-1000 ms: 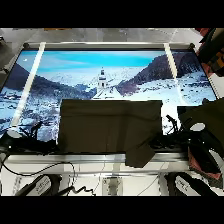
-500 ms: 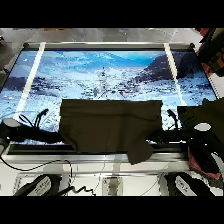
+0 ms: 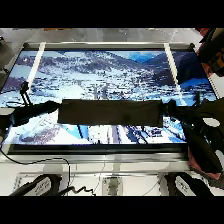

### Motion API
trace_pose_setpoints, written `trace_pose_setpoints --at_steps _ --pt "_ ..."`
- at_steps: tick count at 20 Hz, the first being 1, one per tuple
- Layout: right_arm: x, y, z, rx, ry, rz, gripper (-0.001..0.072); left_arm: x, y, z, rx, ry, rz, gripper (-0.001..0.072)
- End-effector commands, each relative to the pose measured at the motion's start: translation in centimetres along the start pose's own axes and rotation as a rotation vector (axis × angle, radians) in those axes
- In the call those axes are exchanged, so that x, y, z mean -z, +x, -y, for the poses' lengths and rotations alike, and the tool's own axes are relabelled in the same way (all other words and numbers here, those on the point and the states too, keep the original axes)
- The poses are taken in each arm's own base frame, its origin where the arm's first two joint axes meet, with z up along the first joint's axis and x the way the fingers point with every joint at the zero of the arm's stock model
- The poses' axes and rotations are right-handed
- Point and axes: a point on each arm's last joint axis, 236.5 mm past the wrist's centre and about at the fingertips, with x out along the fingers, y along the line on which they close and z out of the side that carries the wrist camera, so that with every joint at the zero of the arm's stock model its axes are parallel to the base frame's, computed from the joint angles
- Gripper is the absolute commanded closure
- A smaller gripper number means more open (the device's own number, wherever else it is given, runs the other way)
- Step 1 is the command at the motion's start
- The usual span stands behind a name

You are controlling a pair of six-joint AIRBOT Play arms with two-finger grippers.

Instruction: Fold the clothes and pants, and hang the long-sleeved shirts on hangers.

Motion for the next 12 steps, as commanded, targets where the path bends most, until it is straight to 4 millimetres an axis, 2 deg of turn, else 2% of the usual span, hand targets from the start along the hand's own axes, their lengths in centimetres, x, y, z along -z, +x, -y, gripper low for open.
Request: trace_pose_setpoints --at_steps 1,4,6,9,11,12 --pt "-7.0 0.9 1.8 0.105 0.031 0.255 0.0695 -2.6 3.4 -2.9 -0.126 -0.092 0.135 0.0696" --pt "-7.9 4.4 3.4 0.170 0.031 0.255 0.0695 -1.6 6.4 -4.6 -0.197 -0.124 0.139 0.0695" --pt "-8.0 7.0 3.8 0.182 0.032 0.213 0.0694 -0.7 7.5 -5.4 -0.220 -0.130 0.119 0.0695" --pt "-8.4 10.0 4.2 0.193 0.026 0.183 0.0695 -1.0 7.3 -6.3 -0.242 -0.136 0.134 0.0695" --pt "-8.7 10.7 5.5 0.222 0.027 0.187 0.0694 -1.4 7.0 -6.8 -0.257 -0.142 0.148 0.0695" --pt "-8.5 10.8 6.2 0.238 0.014 0.176 0.0652 -1.3 7.0 -6.8 -0.257 -0.141 0.147 0.0659"
